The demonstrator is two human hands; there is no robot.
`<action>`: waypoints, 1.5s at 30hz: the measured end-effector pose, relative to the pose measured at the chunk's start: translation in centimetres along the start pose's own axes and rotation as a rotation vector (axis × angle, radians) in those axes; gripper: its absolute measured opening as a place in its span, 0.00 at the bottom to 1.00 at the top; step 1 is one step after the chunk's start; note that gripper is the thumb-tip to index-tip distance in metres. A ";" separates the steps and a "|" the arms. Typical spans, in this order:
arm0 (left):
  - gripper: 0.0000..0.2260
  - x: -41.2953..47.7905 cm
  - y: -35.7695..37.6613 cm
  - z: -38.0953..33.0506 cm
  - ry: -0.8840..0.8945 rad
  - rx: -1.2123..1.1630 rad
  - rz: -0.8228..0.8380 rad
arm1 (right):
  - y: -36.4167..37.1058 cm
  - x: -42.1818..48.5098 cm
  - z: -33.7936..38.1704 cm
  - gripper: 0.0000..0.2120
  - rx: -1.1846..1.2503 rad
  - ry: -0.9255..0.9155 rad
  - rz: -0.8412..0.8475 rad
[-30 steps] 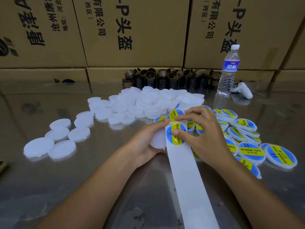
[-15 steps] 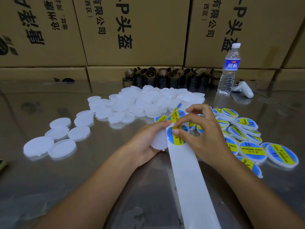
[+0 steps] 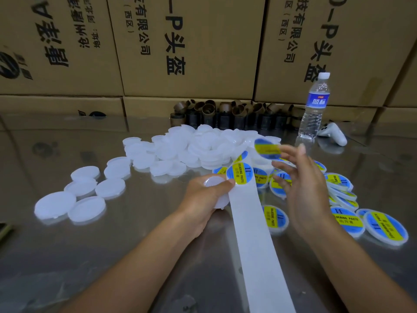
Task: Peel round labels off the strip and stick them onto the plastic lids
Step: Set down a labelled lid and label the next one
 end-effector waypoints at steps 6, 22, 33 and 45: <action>0.07 -0.1 -0.3 -0.1 0.010 -0.002 -0.017 | 3.2 -2.7 1.0 0.21 -0.225 -0.232 0.253; 0.09 1.0 -3.0 -0.5 -0.047 -0.231 -0.281 | 3.8 -2.5 -1.7 0.09 -0.199 -0.025 0.336; 0.31 -2.6 4.3 -0.3 -0.254 -0.391 0.359 | 4.3 -3.1 -2.7 0.18 -0.160 0.027 0.427; 0.31 -1.9 4.4 1.1 -0.228 -0.230 0.376 | 2.2 -1.5 0.7 0.19 -0.107 -0.142 0.203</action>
Point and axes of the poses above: each hand's wrist, its own x-axis towards the middle knuckle, its own y-axis out of the palm, z = x × y, the point moved 10 cm from there along x, towards the middle knuckle, and after that the axes turned 15 degrees about -z, right-handed, at the moved point
